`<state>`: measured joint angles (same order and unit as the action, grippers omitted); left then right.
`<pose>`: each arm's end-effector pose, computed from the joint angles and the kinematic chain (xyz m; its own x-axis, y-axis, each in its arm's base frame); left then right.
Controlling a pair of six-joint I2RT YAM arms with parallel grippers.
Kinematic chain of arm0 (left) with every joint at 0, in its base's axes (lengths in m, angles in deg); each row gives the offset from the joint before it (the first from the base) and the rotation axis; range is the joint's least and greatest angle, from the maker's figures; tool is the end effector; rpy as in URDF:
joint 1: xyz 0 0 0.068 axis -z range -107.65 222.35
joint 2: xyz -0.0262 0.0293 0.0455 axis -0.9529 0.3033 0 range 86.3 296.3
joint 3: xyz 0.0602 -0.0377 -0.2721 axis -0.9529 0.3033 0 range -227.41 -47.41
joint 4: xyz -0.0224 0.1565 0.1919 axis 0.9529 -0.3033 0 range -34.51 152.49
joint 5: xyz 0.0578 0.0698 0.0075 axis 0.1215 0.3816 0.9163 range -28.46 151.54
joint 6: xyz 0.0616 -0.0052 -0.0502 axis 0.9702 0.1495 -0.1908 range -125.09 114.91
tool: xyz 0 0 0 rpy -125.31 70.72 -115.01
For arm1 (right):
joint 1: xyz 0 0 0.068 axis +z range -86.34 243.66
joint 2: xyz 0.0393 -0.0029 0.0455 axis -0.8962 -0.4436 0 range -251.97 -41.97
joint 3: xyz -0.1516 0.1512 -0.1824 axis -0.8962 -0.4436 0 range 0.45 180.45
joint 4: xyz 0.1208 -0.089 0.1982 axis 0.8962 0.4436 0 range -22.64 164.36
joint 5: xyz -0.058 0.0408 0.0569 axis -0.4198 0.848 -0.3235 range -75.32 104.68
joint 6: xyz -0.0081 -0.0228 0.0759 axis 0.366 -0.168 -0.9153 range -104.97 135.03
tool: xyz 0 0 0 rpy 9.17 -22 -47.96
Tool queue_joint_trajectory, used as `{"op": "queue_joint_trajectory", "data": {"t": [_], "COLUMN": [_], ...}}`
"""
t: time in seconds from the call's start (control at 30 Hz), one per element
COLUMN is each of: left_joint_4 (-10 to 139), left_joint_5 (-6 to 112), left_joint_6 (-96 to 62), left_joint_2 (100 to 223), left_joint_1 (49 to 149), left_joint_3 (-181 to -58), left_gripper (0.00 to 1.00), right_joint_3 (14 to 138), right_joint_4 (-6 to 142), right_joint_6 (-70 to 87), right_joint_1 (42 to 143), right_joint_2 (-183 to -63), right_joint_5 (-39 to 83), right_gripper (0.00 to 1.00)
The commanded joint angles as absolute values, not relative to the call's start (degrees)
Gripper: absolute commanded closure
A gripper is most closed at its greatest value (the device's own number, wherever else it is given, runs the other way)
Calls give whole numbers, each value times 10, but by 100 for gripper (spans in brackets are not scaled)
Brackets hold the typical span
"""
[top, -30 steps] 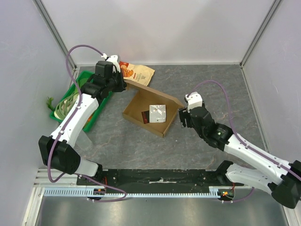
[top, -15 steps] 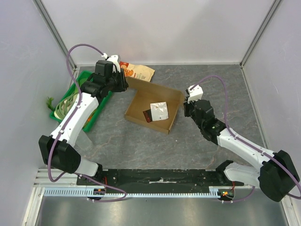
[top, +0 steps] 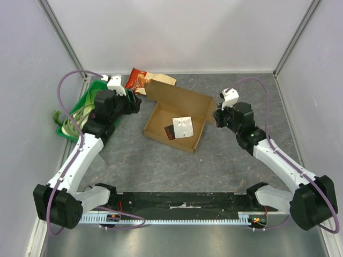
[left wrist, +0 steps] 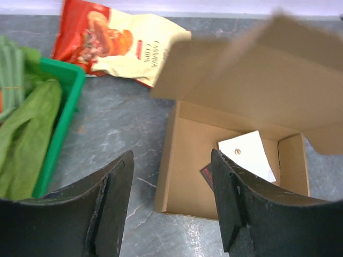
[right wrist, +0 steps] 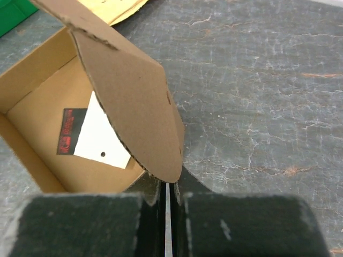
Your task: Fold the paper box
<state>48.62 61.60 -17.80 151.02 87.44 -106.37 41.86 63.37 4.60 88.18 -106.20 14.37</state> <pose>0.2646 -0.0713 0.3487 -0.3736 -0.1271 -0.9188 0.1818 0.9613 -0.2069 0.2484 0.1129 0.2787 -0.3632 0.0335 -0.9311 -0.3502 0.9212 0.1697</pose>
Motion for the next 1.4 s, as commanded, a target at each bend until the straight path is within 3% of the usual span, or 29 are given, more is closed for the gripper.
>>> {"op": "queue_joint_trajectory", "data": {"t": [0.0,0.1,0.23,0.5,0.67,0.87,1.03,1.17,1.37], "left_joint_4": [696,758,743,884,885,873,841,801,785], "left_joint_5": [500,454,469,262,136,94,24,25,91], "left_joint_6": [-139,-124,-58,-120,-138,-129,-122,-83,-75], "left_joint_2": [1498,1516,1566,1685,1781,1878,1935,1954,1925], "left_joint_1": [870,868,859,753,742,742,750,763,785], "left_joint_3": [-965,-950,-983,-999,-1082,-1183,-1255,-1274,-1243], "left_gripper": [34,28,30,29,28,27,40,47,69], "right_joint_3": [510,524,540,547,554,563,568,571,566], "right_joint_4": [770,786,813,827,828,831,830,820,802], "right_joint_6": [55,61,66,62,66,70,71,68,49], "right_joint_1": [856,845,819,776,773,770,770,770,770], "right_joint_2": [-1092,-1091,-1099,-1103,-1118,-1122,-1127,-1142,-1137], "right_joint_5": [255,280,299,357,370,387,388,403,389], "right_gripper": [100,100,100,100,100,100,100,100,100]}}
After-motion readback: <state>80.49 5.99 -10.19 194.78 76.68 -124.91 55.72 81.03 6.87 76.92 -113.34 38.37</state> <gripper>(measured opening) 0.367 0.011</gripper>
